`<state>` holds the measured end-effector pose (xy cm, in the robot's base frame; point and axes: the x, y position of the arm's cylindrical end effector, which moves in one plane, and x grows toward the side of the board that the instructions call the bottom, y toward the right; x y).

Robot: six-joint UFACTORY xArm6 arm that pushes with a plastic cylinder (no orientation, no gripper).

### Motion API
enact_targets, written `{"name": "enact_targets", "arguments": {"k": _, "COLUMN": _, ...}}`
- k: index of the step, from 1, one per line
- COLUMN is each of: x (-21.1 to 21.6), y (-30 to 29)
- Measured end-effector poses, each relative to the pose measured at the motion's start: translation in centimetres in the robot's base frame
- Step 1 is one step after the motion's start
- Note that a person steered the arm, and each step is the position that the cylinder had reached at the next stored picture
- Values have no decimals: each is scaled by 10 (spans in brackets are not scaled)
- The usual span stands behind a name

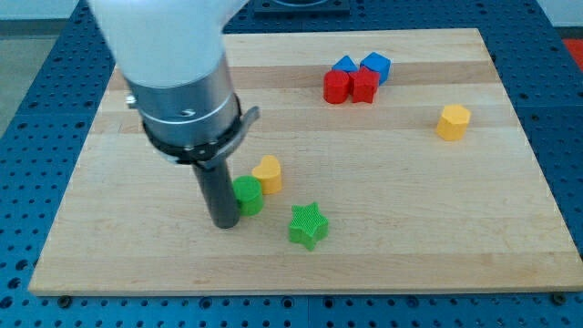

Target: Slide the green star to the right of the green circle

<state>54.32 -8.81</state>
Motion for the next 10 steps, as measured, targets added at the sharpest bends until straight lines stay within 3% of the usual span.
{"name": "enact_targets", "arguments": {"k": 2, "x": 47, "y": 4}}
{"name": "enact_targets", "arguments": {"k": 4, "x": 57, "y": 94}}
{"name": "enact_targets", "arguments": {"k": 5, "x": 57, "y": 112}}
{"name": "enact_targets", "arguments": {"k": 10, "x": -7, "y": 94}}
